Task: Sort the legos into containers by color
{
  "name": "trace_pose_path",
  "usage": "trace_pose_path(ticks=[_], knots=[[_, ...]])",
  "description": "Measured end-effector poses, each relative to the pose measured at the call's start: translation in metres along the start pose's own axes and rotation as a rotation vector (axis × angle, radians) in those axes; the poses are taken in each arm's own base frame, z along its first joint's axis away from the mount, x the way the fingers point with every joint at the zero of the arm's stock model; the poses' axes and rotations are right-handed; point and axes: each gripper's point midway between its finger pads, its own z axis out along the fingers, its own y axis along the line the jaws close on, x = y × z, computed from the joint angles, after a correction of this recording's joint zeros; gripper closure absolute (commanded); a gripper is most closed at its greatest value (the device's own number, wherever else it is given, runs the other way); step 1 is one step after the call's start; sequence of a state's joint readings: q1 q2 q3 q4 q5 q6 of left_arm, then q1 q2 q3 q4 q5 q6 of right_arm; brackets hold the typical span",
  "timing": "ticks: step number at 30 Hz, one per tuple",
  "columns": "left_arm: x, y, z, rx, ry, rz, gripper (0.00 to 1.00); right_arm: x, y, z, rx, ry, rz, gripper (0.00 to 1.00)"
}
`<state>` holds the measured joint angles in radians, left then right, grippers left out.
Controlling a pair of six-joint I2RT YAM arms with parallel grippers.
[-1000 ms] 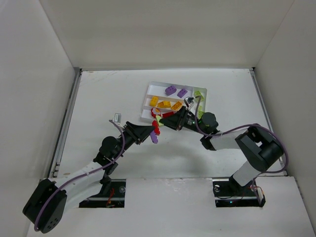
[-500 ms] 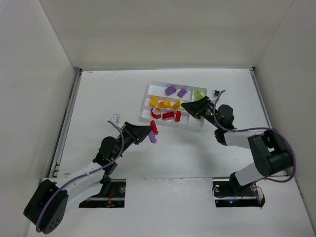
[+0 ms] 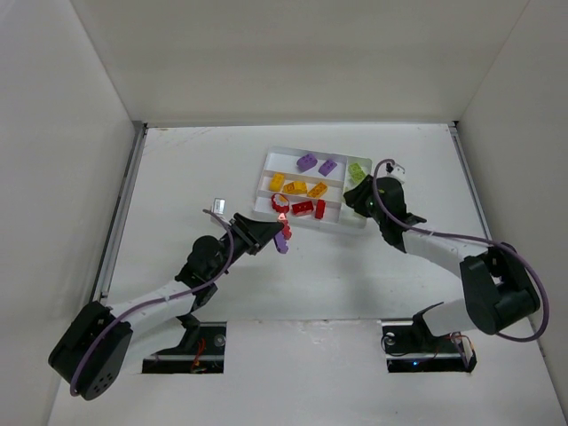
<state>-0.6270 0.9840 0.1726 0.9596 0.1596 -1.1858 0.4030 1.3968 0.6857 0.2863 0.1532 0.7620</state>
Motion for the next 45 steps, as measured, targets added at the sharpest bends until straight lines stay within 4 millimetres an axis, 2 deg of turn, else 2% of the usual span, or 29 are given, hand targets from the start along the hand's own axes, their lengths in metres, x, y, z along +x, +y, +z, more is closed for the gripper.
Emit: trace_pose_path(ticks=[4, 7, 12, 17, 21, 24, 26, 28, 31, 33, 36, 41, 45], knots=[[-0.003, -0.001, 0.002, -0.001, -0.014, 0.011, 0.83, 0.01, -0.028, 0.002, 0.112, 0.022, -0.046, 0.64], [-0.003, 0.003, 0.003, -0.013, -0.019, 0.014, 0.83, 0.014, -0.038, 0.002, 0.151, 0.031, -0.065, 0.6], [-0.005, 0.006, 0.004, -0.025, -0.027, 0.017, 0.83, 0.016, -0.043, 0.002, 0.173, 0.034, -0.08, 0.42], [-0.002, 0.003, 0.007, -0.021, -0.017, 0.019, 0.83, 0.011, -0.04, -0.004, 0.164, 0.028, -0.087, 0.34], [0.001, -0.001, 0.007, -0.009, -0.008, 0.025, 0.82, -0.008, -0.009, -0.024, 0.069, -0.025, -0.079, 0.39], [0.002, -0.001, 0.007, -0.008, -0.005, 0.025, 0.82, -0.009, 0.038, -0.054, -0.122, -0.032, -0.072, 0.4], [0.002, -0.001, 0.007, -0.008, -0.005, 0.025, 0.82, 0.003, 0.075, -0.076, -0.287, -0.001, -0.062, 0.35], [0.002, -0.002, 0.008, -0.007, -0.005, 0.024, 0.82, 0.023, 0.107, -0.102, -0.449, 0.057, -0.051, 0.25], [0.001, -0.008, 0.009, 0.005, -0.01, 0.023, 0.82, 0.055, 0.138, -0.132, -0.606, 0.162, -0.051, 0.15], [-0.001, -0.012, 0.011, 0.017, -0.021, 0.022, 0.82, 0.076, 0.148, -0.147, -0.668, 0.227, -0.062, 0.13], [-0.002, -0.018, 0.012, 0.036, -0.032, 0.02, 0.82, 0.095, 0.156, -0.162, -0.723, 0.29, -0.071, 0.12], [-0.003, -0.023, 0.012, 0.048, -0.046, 0.017, 0.82, 0.103, 0.159, -0.17, -0.764, 0.319, -0.054, 0.14], [0.0, -0.022, 0.014, 0.043, -0.047, 0.01, 0.82, 0.108, 0.167, -0.17, -0.804, 0.343, -0.022, 0.2]])
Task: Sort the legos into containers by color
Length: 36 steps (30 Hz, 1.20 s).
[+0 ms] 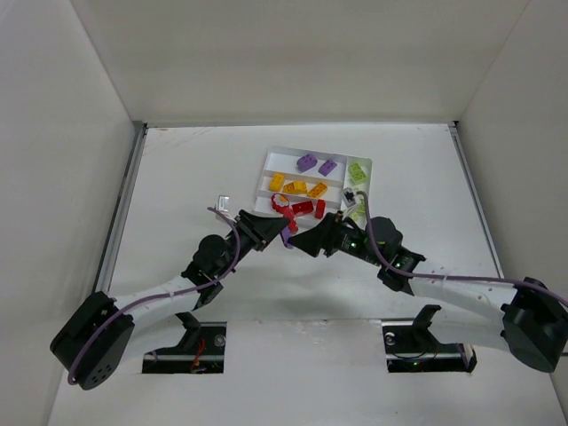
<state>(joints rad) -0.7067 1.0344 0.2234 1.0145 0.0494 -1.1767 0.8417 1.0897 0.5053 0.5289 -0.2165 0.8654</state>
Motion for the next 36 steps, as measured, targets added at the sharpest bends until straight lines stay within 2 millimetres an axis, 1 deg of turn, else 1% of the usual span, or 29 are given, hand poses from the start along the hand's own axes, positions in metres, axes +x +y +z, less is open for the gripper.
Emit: trace_pose_path(ticks=[4, 8, 13, 16, 17, 18, 19, 26, 36], knots=[[0.002, 0.001, 0.001, -0.001, 0.002, -0.013, 0.82, 0.007, -0.002, 0.006, -0.029, 0.016, 0.039, 0.24], [0.0, -0.004, 0.002, 0.018, -0.007, -0.026, 0.82, 0.014, -0.003, 0.01, -0.048, 0.037, 0.071, 0.26], [-0.002, -0.008, 0.002, 0.032, -0.013, -0.037, 0.82, 0.014, -0.001, 0.01, -0.073, 0.03, 0.088, 0.34], [-0.001, -0.009, 0.002, 0.032, -0.014, -0.039, 0.82, 0.013, -0.003, 0.012, -0.079, 0.018, 0.102, 0.37], [-0.001, -0.009, 0.002, 0.033, -0.013, -0.04, 0.82, 0.011, -0.005, 0.013, -0.08, 0.014, 0.105, 0.39], [-0.001, -0.009, 0.002, 0.033, -0.012, -0.04, 0.82, 0.011, -0.005, 0.014, -0.084, 0.011, 0.107, 0.45], [0.0, -0.009, 0.002, 0.034, -0.011, -0.041, 0.82, 0.01, -0.005, 0.015, -0.092, 0.005, 0.109, 0.48], [-0.004, -0.009, 0.003, 0.03, -0.031, -0.037, 0.82, 0.008, -0.004, 0.02, -0.127, 0.0, 0.141, 0.69], [-0.002, -0.003, 0.003, 0.011, -0.025, -0.027, 0.81, 0.016, -0.006, 0.021, -0.145, 0.062, 0.146, 0.72]])
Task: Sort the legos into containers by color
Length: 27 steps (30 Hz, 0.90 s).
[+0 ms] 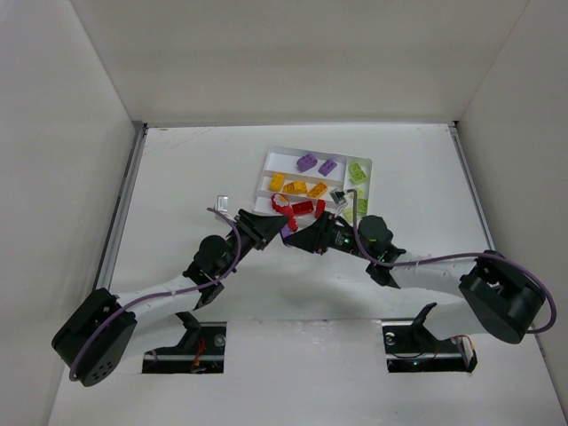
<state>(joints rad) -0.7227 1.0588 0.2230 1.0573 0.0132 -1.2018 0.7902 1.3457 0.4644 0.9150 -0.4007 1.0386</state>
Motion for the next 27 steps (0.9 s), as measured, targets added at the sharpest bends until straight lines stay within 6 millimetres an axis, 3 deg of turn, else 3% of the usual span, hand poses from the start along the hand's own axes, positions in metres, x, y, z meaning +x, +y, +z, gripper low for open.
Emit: trace_pose_path(ticks=[14, 22, 27], knots=[[0.006, 0.008, 0.002, -0.022, 0.015, 0.0, 0.81, 0.008, -0.005, -0.003, 0.067, 0.031, -0.042, 0.71], [0.01, 0.022, 0.008, -0.064, 0.003, 0.0, 0.82, 0.016, -0.017, -0.002, 0.147, 0.035, -0.082, 0.71], [0.003, 0.017, 0.009, -0.038, -0.01, -0.011, 0.82, 0.011, -0.013, -0.001, 0.151, 0.014, -0.113, 0.71]])
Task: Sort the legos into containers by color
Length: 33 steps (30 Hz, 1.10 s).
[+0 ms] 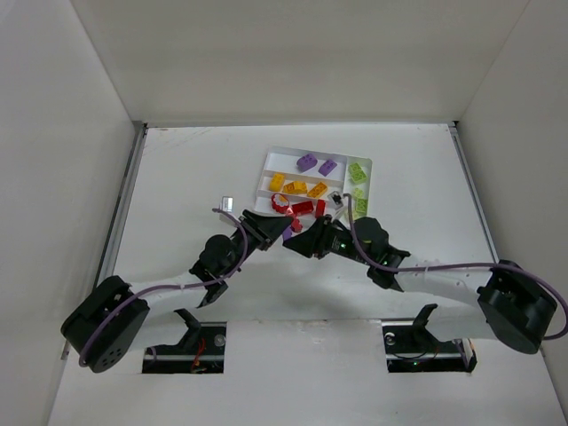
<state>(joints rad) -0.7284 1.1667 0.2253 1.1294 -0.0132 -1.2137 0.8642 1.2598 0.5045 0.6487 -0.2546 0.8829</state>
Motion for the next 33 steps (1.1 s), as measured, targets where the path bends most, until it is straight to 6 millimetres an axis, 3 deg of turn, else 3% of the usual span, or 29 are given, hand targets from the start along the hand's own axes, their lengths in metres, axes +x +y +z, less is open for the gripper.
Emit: trace_pose_path(ticks=[7, 13, 17, 20, 23, 29, 33], knots=[[-0.01, -0.018, -0.005, 0.067, 0.018, -0.01, 0.8, -0.007, 0.014, -0.004, -0.03, -0.022, -0.053, 0.71], [-0.076, -0.017, 0.004, 0.04, -0.239, 0.008, 0.79, 0.042, 0.037, -0.024, -0.133, 0.187, -0.061, 0.71], [-0.093, -0.012, 0.002, 0.022, -0.302, 0.018, 0.79, 0.038, 0.037, -0.03, -0.141, 0.192, -0.068, 0.71], [-0.098, -0.011, 0.002, 0.017, -0.319, 0.028, 0.8, 0.032, 0.026, -0.03, -0.107, 0.184, -0.067, 0.69], [-0.098, -0.012, 0.001, 0.017, -0.32, 0.043, 0.8, 0.011, 0.004, -0.03, -0.036, 0.128, -0.064, 0.68], [-0.082, -0.001, 0.0, -0.017, -0.276, 0.081, 0.8, -0.068, -0.066, -0.017, 0.239, -0.075, -0.077, 0.68], [-0.064, 0.013, -0.003, -0.064, -0.221, 0.114, 0.8, -0.121, -0.103, 0.004, 0.399, -0.159, -0.115, 0.67]])
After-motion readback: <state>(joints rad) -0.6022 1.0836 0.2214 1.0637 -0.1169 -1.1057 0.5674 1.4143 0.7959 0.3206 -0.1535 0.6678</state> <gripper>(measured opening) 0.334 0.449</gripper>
